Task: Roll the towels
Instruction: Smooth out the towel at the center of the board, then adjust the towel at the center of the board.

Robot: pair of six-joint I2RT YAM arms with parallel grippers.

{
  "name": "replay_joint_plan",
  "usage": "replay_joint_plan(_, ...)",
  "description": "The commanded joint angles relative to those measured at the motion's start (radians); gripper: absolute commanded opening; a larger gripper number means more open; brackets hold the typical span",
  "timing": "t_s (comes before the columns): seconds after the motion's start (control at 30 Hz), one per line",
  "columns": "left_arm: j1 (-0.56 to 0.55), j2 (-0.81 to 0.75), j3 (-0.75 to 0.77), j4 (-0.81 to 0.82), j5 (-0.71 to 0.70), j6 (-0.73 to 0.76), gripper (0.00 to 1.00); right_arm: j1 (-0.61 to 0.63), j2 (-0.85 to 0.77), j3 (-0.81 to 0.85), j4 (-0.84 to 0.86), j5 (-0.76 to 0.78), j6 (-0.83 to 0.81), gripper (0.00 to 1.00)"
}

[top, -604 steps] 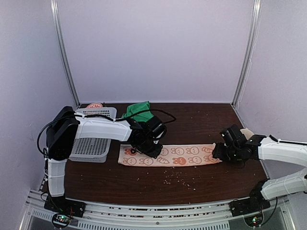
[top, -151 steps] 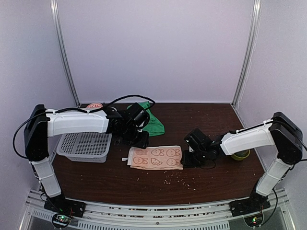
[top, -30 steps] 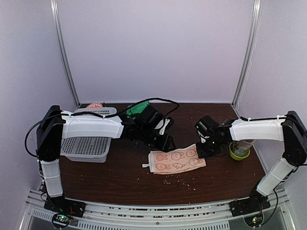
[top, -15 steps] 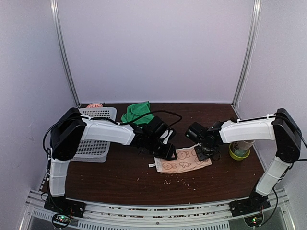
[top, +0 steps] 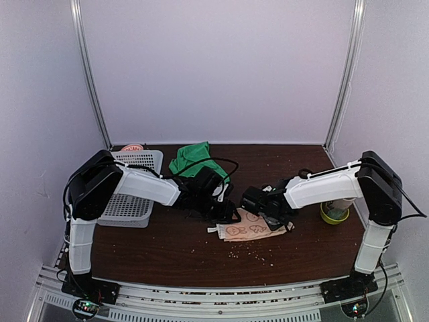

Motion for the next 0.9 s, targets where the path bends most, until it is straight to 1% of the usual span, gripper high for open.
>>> replay_joint_plan(0.0,0.006,-0.006,-0.018,-0.002,-0.019,0.000,0.42,0.026,0.039,0.031,-0.045,0.076,0.027,0.00)
replay_joint_plan(0.1,0.005,-0.015,-0.017,-0.014,-0.025,0.011,0.42,0.025,0.013,0.026,-0.026,0.035,0.024,0.00)
replay_joint_plan(0.13,0.006,-0.016,-0.014,-0.018,-0.027,0.015,0.42,0.025,0.001,0.027,-0.020,0.018,0.017,0.01)
replay_joint_plan(0.17,0.006,-0.016,-0.013,-0.020,-0.027,0.018,0.42,0.025,-0.012,0.030,-0.016,0.003,0.013,0.11)
replay_joint_plan(0.27,0.006,-0.016,-0.010,-0.023,-0.035,0.021,0.42,0.022,-0.054,0.038,-0.005,-0.042,0.004,0.32)
replay_joint_plan(0.33,0.006,-0.017,-0.010,-0.026,-0.041,0.023,0.42,0.018,-0.080,0.049,-0.009,-0.064,0.005,0.40)
replay_joint_plan(0.5,0.006,-0.017,-0.012,-0.028,-0.045,0.021,0.42,0.006,-0.156,0.056,-0.009,-0.122,0.005,0.43)
replay_joint_plan(0.6,0.006,-0.022,-0.009,-0.031,-0.045,0.020,0.42,-0.022,-0.226,0.024,0.025,-0.200,0.009,0.44)
replay_joint_plan(0.7,0.004,-0.037,-0.001,-0.045,-0.048,0.020,0.42,-0.077,-0.304,-0.063,0.101,-0.314,0.027,0.43)
replay_joint_plan(0.87,-0.010,-0.091,0.040,-0.104,-0.082,0.036,0.42,-0.180,-0.428,-0.263,0.274,-0.496,0.095,0.42)
